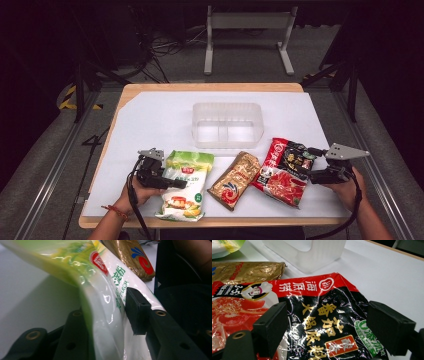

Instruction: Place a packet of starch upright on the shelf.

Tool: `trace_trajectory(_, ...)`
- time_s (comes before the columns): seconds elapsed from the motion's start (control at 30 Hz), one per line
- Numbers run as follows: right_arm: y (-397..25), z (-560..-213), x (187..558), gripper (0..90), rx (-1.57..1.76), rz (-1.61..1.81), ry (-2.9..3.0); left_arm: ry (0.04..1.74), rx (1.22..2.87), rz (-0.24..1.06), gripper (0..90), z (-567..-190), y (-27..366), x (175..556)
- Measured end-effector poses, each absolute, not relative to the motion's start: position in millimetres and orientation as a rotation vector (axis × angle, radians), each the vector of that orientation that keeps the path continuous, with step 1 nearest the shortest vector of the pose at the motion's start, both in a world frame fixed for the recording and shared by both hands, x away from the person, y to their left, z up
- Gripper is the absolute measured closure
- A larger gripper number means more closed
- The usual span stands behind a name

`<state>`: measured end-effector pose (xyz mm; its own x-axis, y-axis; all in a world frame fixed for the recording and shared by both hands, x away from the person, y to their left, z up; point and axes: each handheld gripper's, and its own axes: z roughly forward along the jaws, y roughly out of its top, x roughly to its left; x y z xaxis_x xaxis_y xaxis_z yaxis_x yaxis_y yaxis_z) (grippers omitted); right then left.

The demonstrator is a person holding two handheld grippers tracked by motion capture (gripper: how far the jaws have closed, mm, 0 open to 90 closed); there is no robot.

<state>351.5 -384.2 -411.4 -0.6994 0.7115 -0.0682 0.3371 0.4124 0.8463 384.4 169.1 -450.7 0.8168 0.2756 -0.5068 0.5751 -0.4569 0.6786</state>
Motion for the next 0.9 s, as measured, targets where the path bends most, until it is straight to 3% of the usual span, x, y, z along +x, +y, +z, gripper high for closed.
trace_trajectory(0.1, -385, -412, 351, 18.0, 0.894, 1.206, 2.253, 0.624, 2.067, -0.371, 74.9, -449, 170, 383)
trace_trajectory(0.9, -388, -409, 350, 17.6, 0.908, 1.210, 2.229, 0.559, 1.984, -0.065, 84.0, -397, 162, 345)
